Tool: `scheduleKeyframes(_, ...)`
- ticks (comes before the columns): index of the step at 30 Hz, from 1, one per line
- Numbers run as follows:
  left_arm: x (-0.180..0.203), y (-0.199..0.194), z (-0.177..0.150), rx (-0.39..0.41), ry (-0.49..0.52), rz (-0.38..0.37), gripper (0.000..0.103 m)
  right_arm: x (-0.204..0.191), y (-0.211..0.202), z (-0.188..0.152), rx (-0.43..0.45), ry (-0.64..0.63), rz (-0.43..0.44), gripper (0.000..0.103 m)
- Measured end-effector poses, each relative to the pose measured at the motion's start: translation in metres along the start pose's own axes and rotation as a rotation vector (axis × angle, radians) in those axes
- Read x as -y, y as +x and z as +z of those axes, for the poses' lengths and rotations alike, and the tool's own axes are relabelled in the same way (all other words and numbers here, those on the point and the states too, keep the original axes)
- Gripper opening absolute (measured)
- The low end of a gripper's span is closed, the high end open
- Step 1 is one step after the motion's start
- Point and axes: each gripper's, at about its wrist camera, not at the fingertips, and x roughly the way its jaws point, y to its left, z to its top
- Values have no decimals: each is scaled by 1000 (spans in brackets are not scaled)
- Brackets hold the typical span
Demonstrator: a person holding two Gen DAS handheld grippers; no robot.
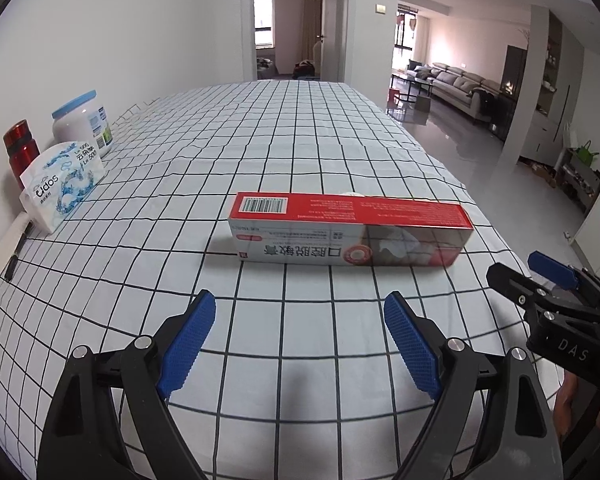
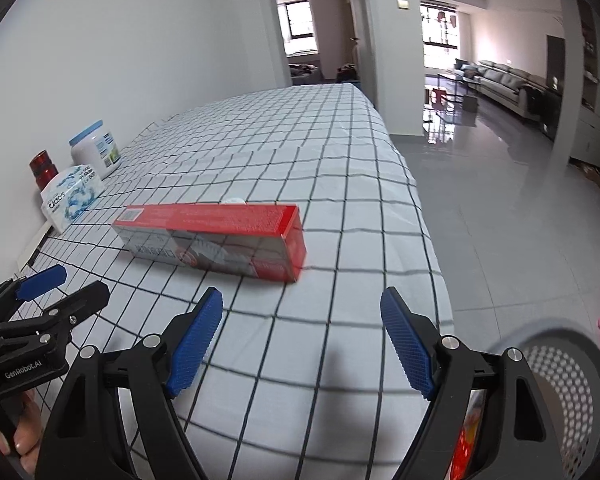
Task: Collect trash
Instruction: 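Move both open tools back toward the red-and-white box on the table, then tip the red-and-white box up on its end with the right tool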
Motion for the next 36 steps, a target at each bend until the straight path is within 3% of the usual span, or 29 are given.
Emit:
scheduleKeyframes(23, -39, 10, 3, -23, -65, 69, 84, -9, 65, 48, -38, -152, 189, 82)
scheduleKeyframes(36, -59, 3, 2, -10, -100, 88, 84, -26, 67, 41, -94, -164, 315, 83)
